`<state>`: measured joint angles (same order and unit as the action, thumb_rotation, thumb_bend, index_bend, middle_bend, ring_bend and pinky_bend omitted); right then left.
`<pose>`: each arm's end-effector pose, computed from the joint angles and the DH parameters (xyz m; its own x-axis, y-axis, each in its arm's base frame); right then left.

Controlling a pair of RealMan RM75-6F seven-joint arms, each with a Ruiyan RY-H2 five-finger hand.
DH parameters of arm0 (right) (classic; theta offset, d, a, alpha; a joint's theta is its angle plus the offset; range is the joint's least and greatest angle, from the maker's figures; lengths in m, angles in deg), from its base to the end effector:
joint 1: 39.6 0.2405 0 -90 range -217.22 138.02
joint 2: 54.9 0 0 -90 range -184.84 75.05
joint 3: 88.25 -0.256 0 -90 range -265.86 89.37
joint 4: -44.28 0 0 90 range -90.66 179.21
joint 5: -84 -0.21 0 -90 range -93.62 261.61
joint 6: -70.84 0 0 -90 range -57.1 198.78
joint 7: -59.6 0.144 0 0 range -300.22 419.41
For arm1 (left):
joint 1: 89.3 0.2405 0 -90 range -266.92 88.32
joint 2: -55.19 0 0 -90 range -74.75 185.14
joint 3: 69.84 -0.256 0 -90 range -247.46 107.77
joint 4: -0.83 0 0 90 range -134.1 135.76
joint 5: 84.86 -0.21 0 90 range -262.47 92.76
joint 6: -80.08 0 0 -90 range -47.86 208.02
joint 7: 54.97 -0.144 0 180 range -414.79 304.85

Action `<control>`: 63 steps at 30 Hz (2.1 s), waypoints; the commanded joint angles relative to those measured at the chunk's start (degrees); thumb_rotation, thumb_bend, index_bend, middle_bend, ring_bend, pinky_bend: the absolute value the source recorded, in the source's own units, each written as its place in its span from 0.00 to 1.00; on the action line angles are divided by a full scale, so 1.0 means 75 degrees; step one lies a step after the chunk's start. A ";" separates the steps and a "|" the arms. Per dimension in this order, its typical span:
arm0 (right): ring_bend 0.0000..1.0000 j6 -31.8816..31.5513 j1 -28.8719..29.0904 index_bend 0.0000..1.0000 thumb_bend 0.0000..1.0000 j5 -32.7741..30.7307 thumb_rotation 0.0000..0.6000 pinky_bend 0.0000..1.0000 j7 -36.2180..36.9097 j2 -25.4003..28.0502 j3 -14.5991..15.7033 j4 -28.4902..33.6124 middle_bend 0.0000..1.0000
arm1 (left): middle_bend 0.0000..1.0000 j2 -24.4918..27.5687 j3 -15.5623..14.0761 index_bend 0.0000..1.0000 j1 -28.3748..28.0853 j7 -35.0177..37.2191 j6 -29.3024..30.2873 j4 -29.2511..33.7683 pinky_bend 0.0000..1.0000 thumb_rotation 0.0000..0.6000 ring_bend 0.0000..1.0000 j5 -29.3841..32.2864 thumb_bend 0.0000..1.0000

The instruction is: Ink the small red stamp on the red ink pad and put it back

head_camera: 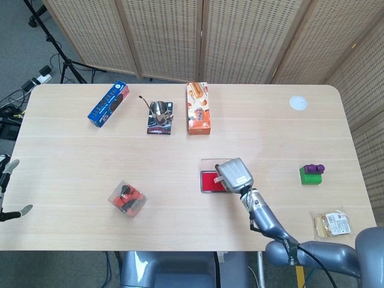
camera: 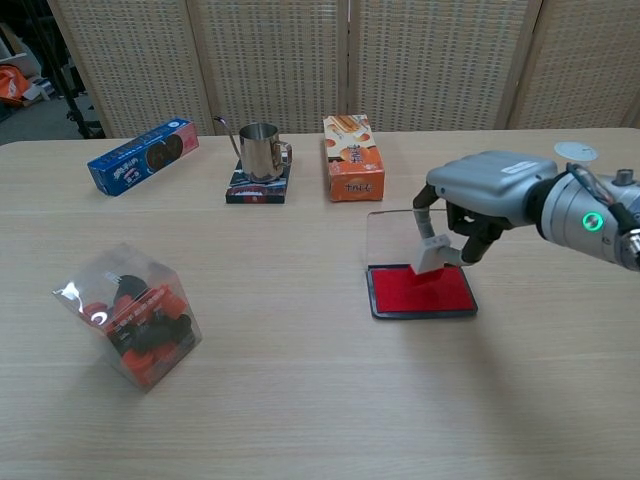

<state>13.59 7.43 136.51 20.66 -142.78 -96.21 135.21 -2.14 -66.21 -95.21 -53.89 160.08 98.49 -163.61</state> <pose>-0.1293 -0.3372 -0.0203 0.6294 -0.2316 0.7418 -0.7547 -0.4097 0.5125 -0.3173 0.1875 0.1852 0.3823 0.0659 0.9217 0.9172 0.0945 -0.3872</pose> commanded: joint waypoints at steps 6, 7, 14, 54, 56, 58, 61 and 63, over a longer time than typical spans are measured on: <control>0.97 -0.0032 -0.0288 0.57 0.62 -0.0148 1.00 1.00 0.0601 0.0976 -0.0173 0.0349 0.95 | 0.00 -0.0001 -0.0009 0.00 -0.0002 -0.0020 0.0001 0.0017 0.00 1.00 0.00 -0.0020 0.00; 0.97 -0.0003 -0.0321 0.57 0.62 -0.0170 1.00 1.00 0.0683 0.1042 -0.0170 0.0315 0.95 | 0.00 -0.0002 -0.0012 0.00 -0.0003 -0.0027 -0.0001 0.0020 0.00 1.00 0.00 -0.0023 0.00; 0.97 0.0298 -0.0586 0.57 0.62 -0.0115 1.00 1.00 0.1350 0.1311 0.0008 -0.0135 0.95 | 0.00 -0.0032 -0.0032 0.00 -0.0010 -0.0138 0.0006 0.0030 0.00 1.00 0.00 -0.0057 0.00; 0.97 0.0975 -0.1081 0.53 0.47 0.0606 1.00 1.00 0.2702 0.0818 0.0333 -0.1823 0.95 | 0.00 -0.0088 -0.0080 0.00 -0.0001 -0.0302 0.0085 0.0040 0.00 1.00 0.00 -0.0183 0.00; 0.97 0.0988 -0.1089 0.52 0.47 0.0616 1.00 1.00 0.2700 0.0819 0.0336 -0.1828 0.95 | 0.00 -0.0091 -0.0088 0.00 0.0001 -0.0306 0.0091 0.0040 0.00 1.00 0.00 -0.0198 0.00; 0.97 0.1010 -0.1092 0.51 0.45 0.0607 1.00 1.00 0.2684 0.0825 0.0338 -0.1829 0.95 | 0.00 -0.0092 -0.0095 0.00 0.0001 -0.0312 0.0087 0.0041 0.00 1.00 0.00 -0.0206 0.00; 0.97 0.1020 -0.1101 0.50 0.44 0.0597 1.00 1.00 0.2685 0.0823 0.0331 -0.1831 0.95 | 0.00 -0.0094 -0.0096 0.00 0.0002 -0.0322 0.0091 0.0043 0.00 1.00 0.00 -0.0209 0.00; 0.97 0.1041 -0.1105 0.50 0.42 0.0596 1.00 1.00 0.2682 0.0826 0.0333 -0.1840 0.95 | 0.00 -0.0097 -0.0098 0.00 0.0002 -0.0336 0.0093 0.0048 0.00 1.00 0.00 -0.0211 0.00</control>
<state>21.37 -0.85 140.99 40.77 -136.59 -93.71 121.43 -2.87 -66.95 -95.19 -56.41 160.77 98.85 -165.19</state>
